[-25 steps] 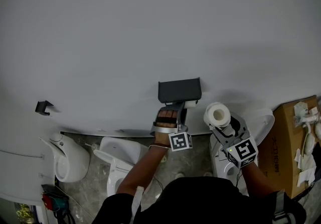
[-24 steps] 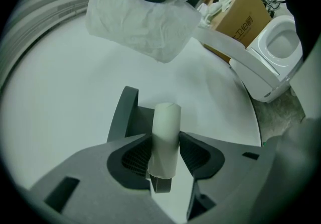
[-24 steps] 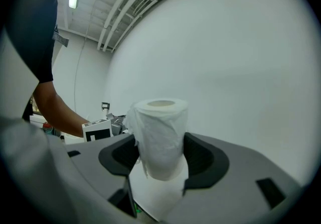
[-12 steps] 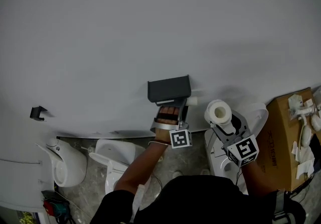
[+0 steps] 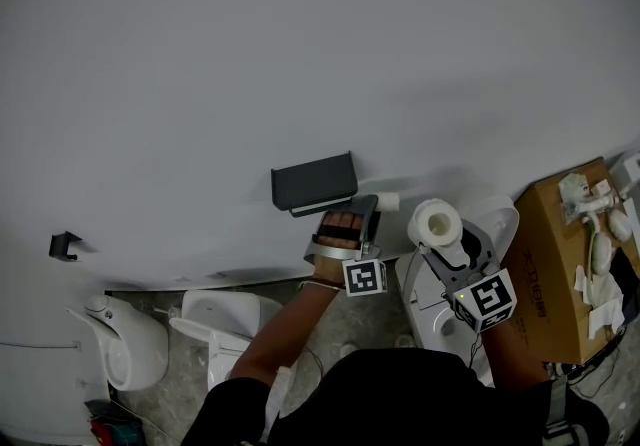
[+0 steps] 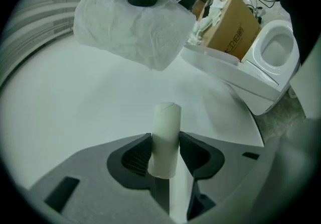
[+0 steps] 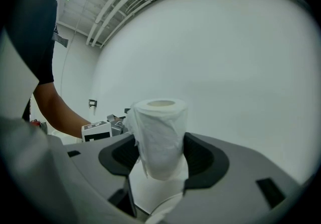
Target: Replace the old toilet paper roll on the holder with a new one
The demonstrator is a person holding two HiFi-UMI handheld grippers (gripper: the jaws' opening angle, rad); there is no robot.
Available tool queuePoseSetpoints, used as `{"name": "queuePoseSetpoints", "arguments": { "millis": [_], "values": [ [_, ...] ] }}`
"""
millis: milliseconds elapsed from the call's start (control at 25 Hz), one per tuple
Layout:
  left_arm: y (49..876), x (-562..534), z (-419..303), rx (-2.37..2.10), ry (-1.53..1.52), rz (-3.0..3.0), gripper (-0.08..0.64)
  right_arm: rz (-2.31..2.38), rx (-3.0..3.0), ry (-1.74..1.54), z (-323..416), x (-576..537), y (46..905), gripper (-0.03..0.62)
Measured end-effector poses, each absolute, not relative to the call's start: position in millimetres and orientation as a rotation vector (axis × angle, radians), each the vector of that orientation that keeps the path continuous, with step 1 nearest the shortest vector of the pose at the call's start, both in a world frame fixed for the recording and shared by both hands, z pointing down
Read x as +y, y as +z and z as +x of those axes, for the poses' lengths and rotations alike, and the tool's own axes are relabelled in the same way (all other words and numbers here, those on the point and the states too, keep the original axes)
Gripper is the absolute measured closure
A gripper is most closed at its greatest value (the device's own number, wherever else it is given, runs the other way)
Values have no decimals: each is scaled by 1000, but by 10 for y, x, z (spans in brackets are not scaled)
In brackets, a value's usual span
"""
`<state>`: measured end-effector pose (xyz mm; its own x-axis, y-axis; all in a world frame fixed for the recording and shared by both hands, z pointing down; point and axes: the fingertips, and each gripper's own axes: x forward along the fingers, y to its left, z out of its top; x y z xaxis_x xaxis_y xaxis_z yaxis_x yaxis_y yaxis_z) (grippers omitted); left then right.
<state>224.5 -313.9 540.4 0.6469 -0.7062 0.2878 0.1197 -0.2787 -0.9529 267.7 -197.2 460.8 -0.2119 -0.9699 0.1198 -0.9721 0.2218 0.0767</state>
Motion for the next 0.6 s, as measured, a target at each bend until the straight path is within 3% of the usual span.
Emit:
{"name": "queuePoseSetpoints", "arguments": {
  "millis": [600],
  "values": [
    [4842, -2707, 2222, 576, -548, -2117, 387, 2068, -2248, -71, 2883, -1770, 4470, 331]
  ]
}}
